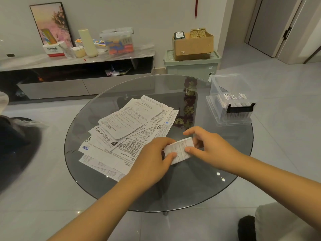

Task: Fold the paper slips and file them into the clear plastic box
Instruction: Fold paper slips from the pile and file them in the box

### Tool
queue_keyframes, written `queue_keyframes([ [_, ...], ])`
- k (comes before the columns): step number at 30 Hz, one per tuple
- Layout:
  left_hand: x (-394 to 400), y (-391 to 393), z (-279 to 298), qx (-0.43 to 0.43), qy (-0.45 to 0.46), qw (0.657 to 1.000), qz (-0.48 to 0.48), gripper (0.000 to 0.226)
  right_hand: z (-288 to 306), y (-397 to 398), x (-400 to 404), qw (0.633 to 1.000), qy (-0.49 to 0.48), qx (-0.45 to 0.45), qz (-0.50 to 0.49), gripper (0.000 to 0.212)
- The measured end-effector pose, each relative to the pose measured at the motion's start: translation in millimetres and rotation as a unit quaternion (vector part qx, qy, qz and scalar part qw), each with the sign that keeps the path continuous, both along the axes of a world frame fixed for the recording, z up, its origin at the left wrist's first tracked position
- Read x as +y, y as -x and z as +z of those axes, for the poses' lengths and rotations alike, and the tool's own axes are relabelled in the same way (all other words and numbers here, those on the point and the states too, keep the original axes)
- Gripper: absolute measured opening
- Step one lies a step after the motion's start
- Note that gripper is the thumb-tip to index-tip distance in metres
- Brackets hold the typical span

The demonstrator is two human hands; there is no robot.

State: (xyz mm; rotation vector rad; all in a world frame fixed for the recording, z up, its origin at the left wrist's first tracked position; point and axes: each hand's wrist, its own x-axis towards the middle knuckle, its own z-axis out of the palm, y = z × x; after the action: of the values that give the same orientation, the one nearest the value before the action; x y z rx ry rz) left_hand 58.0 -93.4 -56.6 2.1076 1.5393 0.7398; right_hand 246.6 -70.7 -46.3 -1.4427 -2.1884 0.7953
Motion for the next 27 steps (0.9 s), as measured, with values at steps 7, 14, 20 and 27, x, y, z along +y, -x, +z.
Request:
queue_keyframes([
  [7, 1.2, 2.1, -6.0, 0.061, -0.028, 0.997, -0.025, 0.041, -14.6, 8.4, 2.2, 0.993, -0.093, -0.074, -0.025, 0.047],
  [14, 1.8, 5.6, -1.7, 0.111, -0.048, 0.99, -0.073, 0.024, -9.4, 9.2, -8.8, 0.97, -0.21, -0.116, 0.036, 0.008],
  [20, -4.3, 5.9, 6.7, 0.117, 0.003, 0.989, -0.092, 0.033, -2.3, 7.2, -20.9, 0.965, -0.17, -0.182, 0.086, 0.043],
  [27, -2.4, 11.4, 8.0, 0.145, -0.016, 0.979, -0.144, 0.042, 12.0, 4.3, -16.3, 0.953, -0.14, -0.227, 0.146, 0.05],
])
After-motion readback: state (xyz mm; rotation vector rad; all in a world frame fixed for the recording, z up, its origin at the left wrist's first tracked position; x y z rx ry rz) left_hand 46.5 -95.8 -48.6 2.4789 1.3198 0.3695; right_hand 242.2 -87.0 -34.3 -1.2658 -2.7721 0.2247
